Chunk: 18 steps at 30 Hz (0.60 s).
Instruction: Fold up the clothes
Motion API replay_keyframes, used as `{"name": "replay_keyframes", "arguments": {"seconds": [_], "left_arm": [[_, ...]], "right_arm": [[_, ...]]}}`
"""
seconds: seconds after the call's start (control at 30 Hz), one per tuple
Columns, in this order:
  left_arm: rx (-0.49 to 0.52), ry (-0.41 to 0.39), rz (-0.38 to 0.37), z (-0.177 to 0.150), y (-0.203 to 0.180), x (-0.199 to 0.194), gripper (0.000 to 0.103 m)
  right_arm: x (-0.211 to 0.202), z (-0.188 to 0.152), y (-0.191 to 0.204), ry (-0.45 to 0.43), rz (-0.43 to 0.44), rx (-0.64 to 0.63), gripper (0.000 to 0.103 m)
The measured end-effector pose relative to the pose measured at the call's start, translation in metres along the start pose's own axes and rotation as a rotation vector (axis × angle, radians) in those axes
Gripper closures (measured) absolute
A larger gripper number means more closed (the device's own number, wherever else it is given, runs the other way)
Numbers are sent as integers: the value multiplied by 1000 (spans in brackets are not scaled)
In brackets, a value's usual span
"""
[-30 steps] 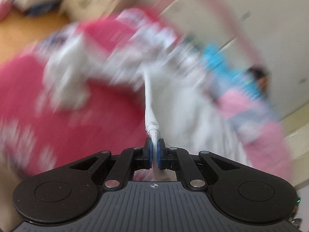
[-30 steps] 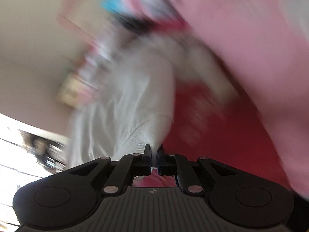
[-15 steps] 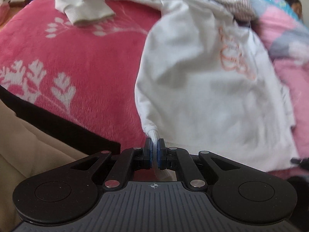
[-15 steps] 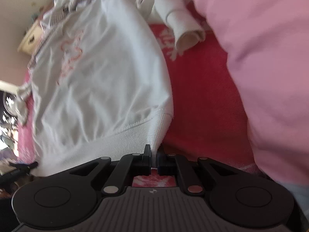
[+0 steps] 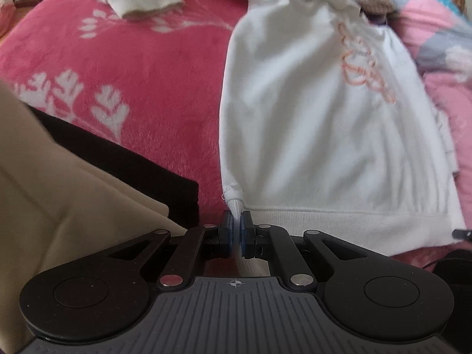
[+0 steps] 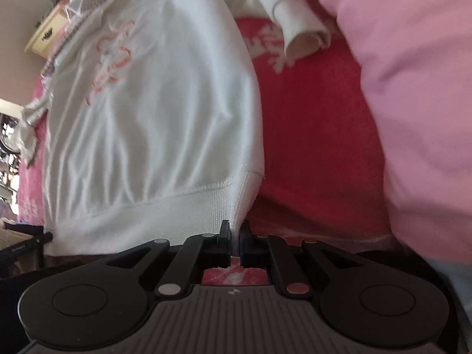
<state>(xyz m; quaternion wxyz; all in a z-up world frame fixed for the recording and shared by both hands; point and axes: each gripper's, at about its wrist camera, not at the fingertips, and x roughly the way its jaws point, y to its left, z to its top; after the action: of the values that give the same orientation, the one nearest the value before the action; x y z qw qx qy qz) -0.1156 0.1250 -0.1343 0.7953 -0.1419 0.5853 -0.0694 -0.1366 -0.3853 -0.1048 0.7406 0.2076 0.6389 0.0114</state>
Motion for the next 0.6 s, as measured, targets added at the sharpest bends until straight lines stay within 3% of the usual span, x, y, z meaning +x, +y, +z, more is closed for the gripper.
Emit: {"name": "replay_keyframes", "arguments": {"seconds": [0.27,0.37,0.43,0.6], "left_arm": [[118,11,72,-6,-13,10,96],[168,14,99,-8,-20,12,94],[184,19,99,-9,-22,12,91],[236,30,89,-11,-28,3,68]], "right_arm": [[6,2,12,9,-89,-55,92],[8,-1,20,-1,-154,-100,79],[4,-4,23,-16,-181,-117,65],[-18,-8,25,-79,-204,-104,52]]}}
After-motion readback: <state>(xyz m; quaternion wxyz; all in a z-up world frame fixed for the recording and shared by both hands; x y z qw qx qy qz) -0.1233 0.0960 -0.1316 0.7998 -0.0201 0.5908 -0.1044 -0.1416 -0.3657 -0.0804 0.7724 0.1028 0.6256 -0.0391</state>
